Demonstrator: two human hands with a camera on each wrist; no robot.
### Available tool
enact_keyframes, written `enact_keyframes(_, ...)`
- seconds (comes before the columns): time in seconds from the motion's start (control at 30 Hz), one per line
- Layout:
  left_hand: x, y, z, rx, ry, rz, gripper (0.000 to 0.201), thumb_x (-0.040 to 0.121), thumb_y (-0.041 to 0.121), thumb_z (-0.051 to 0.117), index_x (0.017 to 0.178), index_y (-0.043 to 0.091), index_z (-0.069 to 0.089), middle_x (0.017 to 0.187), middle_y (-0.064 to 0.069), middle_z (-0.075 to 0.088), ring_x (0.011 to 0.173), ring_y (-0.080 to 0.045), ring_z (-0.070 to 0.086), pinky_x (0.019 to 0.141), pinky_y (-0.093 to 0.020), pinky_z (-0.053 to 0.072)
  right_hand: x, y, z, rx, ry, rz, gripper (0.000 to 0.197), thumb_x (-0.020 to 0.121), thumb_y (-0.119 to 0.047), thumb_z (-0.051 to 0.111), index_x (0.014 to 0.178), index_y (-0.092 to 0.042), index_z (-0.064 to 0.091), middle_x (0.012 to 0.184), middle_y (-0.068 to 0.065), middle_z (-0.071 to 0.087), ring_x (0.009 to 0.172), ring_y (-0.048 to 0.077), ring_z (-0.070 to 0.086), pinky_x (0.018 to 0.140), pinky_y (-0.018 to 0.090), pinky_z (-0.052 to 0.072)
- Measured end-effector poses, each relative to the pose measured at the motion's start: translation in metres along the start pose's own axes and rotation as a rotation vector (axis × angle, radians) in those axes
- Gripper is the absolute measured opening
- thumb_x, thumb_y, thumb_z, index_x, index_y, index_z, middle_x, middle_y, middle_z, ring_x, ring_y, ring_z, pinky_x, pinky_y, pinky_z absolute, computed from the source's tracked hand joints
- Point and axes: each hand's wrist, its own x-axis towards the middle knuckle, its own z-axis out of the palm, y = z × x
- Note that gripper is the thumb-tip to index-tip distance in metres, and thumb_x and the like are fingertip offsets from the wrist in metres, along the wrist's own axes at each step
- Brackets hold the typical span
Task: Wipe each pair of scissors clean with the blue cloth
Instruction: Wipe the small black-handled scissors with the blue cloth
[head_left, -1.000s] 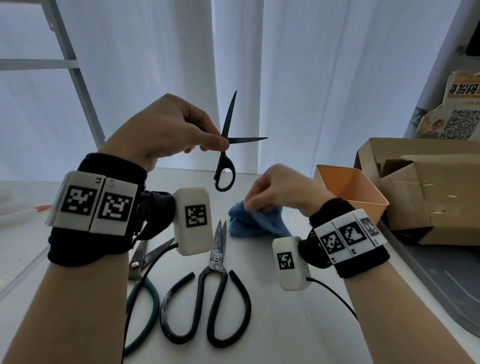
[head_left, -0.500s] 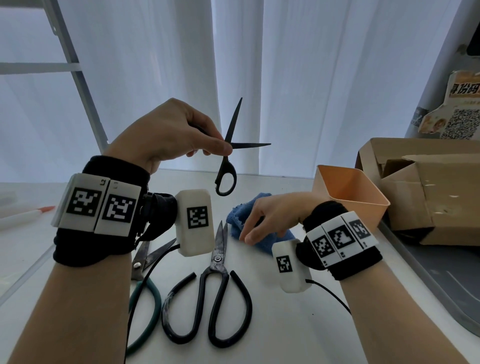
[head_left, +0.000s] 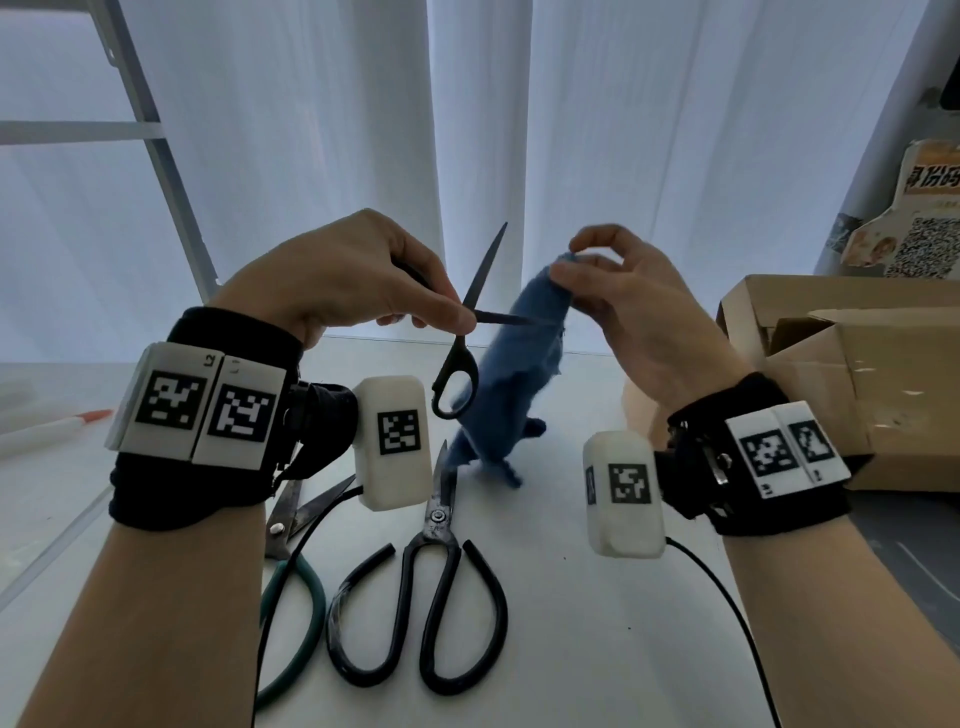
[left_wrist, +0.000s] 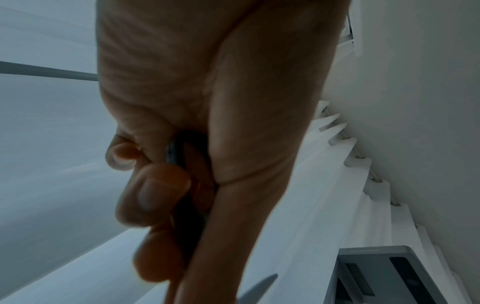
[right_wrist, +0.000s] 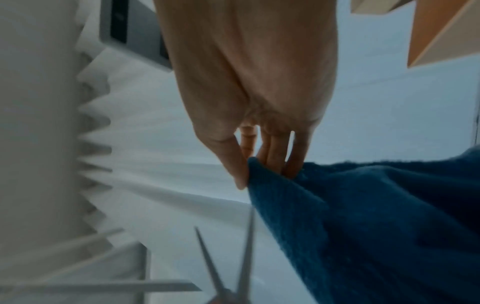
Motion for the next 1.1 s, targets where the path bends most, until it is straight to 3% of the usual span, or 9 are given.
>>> enact_keyframes(0.17,0.000,0.002,0.000,0.007,-0.042,0.004,0.017,0.069,0.030,0.087,0.064,0.017,0.076,0.057,0.006,0.058,0.051,-0.001,0.043,0.055,-0.018,0.037,-0.012,-0.019,0.010,0.177,-0.245,-0.022,0.016,0.094,0.001,0.057,0.100,-0.013,0.052,0.092,0.006,0.063,0.093,0.021,0.059,0.089,0.034,0.049)
enact_keyframes(0.3,-0.001,0.002,0.000,0.003,-0.036,0.019,0.017,0.068,0.030,0.087,0.064,0.018,0.076,0.057,0.005,0.059,0.052,-0.003,0.043,0.055,-0.018,0.037,-0.015,-0.019,0.015,0.104,-0.330,0.033,0.011,0.099,-0.003,0.050,0.103,-0.011,0.055,0.088,0.004,0.061,0.094,0.024,0.056,0.088,0.037,0.050)
enact_keyframes(0.4,-0.001,0.001,-0.001,-0.002,-0.035,0.030,0.017,0.066,0.029,0.088,0.064,0.017,0.076,0.058,0.003,0.060,0.051,-0.003,0.043,0.054,-0.019,0.037,-0.016,-0.020,0.016,-0.009,-0.390,0.024,0.018,0.099,0.001,0.052,0.113,-0.010,0.053,0.095,0.009,0.064,0.097,0.026,0.061,0.095,0.042,0.052)
enact_keyframes(0.47,-0.001,0.002,-0.001,-0.007,-0.035,0.038,0.019,0.063,0.029,0.088,0.065,0.016,0.075,0.058,0.002,0.061,0.051,-0.003,0.044,0.054,-0.019,0.037,-0.017,-0.022,0.017,-0.064,-0.424,0.021,0.027,0.095,0.009,0.054,0.115,-0.009,0.052,0.095,0.008,0.063,0.092,0.023,0.061,0.089,0.039,0.052)
enact_keyframes(0.6,-0.001,0.004,0.002,-0.006,-0.038,0.058,0.020,0.062,0.027,0.090,0.066,0.014,0.076,0.058,0.000,0.063,0.050,-0.004,0.044,0.052,-0.019,0.036,-0.018,-0.023,0.023,-0.183,-0.405,0.011,0.035,0.088,0.020,0.055,0.109,-0.009,0.054,0.088,0.004,0.057,0.079,0.016,0.057,0.072,0.024,0.050)
enact_keyframes(0.73,0.000,0.003,0.005,-0.006,-0.004,0.077,0.017,0.064,0.020,0.090,0.067,0.013,0.075,0.056,0.000,0.063,0.048,-0.003,0.043,0.051,-0.017,0.035,-0.018,-0.023,0.028,-0.350,-0.323,-0.011,0.029,0.083,0.016,0.062,0.099,-0.008,0.058,0.086,0.004,0.056,0.078,0.017,0.054,0.070,0.024,0.048)
enact_keyframes(0.87,0.002,0.002,0.005,-0.017,0.013,0.077,0.013,0.069,0.013,0.087,0.070,0.013,0.074,0.051,0.007,0.059,0.047,-0.001,0.042,0.051,-0.016,0.036,-0.017,-0.021,0.029,-0.520,-0.279,-0.006,0.012,0.085,-0.009,0.076,0.093,-0.005,0.067,0.084,0.009,0.067,0.079,0.019,0.061,0.081,0.039,0.054)
enact_keyframes(0.97,0.003,0.001,0.004,-0.013,-0.001,0.062,0.009,0.074,0.013,0.083,0.076,0.013,0.075,0.058,0.005,0.064,0.049,-0.002,0.043,0.052,-0.014,0.038,-0.015,-0.017,0.027,-0.615,-0.256,0.019,0.018,0.087,-0.024,0.076,0.093,-0.007,0.074,0.091,0.015,0.075,0.085,0.025,0.068,0.094,0.049,0.053)
enact_keyframes(1.1,0.004,0.000,0.006,-0.013,0.013,0.061,0.007,0.082,0.021,0.076,0.080,0.015,0.076,0.065,0.001,0.069,0.053,-0.003,0.044,0.055,-0.016,0.039,-0.016,-0.017,0.028,-0.637,-0.285,0.032,0.014,0.090,-0.020,0.072,0.095,-0.007,0.077,0.093,0.013,0.077,0.097,0.028,0.071,0.097,0.042,0.054)
